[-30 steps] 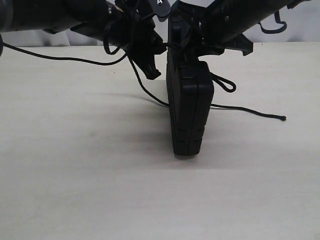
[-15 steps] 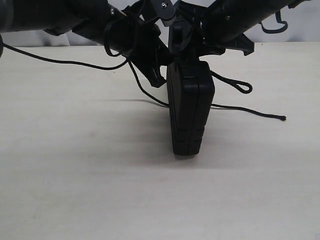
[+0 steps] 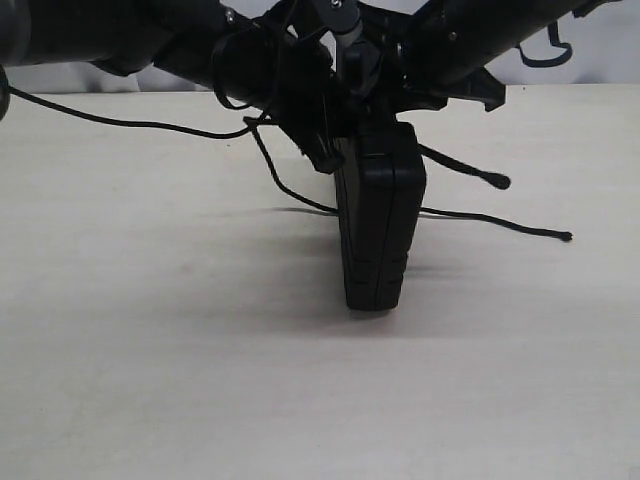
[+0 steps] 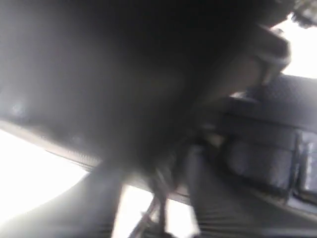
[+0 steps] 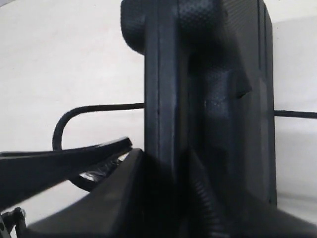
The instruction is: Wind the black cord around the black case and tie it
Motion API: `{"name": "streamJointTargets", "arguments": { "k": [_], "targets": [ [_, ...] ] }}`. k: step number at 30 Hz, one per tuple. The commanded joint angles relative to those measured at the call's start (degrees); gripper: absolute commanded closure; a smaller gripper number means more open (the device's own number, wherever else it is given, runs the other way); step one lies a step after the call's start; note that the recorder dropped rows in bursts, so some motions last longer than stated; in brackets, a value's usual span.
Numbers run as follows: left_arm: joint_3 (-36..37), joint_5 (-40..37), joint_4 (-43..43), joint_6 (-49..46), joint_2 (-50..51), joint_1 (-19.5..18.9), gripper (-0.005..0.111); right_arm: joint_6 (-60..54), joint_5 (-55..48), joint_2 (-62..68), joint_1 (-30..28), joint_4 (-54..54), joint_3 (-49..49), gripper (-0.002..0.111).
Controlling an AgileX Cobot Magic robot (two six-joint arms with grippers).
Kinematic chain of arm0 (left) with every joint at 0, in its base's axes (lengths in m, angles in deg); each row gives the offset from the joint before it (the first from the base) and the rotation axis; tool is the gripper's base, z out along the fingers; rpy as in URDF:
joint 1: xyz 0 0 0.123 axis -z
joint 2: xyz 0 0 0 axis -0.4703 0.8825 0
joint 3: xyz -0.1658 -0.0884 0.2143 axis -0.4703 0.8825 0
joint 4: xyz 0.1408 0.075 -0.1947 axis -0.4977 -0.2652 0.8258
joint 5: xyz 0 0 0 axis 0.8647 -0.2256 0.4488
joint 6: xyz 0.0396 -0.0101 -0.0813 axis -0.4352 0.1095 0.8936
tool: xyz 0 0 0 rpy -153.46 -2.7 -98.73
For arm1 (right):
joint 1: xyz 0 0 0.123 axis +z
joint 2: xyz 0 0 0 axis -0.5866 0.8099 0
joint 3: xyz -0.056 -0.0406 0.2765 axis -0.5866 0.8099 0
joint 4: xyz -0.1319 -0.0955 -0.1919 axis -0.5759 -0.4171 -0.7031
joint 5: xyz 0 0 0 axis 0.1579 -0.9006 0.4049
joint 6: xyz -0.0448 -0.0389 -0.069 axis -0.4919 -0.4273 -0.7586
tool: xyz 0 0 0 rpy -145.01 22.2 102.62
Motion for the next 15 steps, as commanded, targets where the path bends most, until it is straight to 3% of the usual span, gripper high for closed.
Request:
{"name": "streamJointTargets", "arguments": {
  "k": [1,4,10,15],
  "targets": [
    [-0.06,-2.89,-6.23,0.11,-0.39,0.35,0.05,-0.19,-0.28,0.21,0.25,0.47,0.2,0.104],
    [-0.06,-7.38,-14.15,0.29,-0.43,0.35,0.05,-0.19,-0.28,0.21,0.25,0.47,0.2,0.104],
    [-0.06,-7.0,-16.36,0.75,-0.43,0.11,0.05,-0.19,-0.28,0.21,0.25,0.47,0.2,0.104],
    [-0.06,-7.39,-28.19,10.49,-0.43,0.11,0.05,-0.19,-0.28,0.21,0.25,0.47,0.2,0.104]
  ]
}}
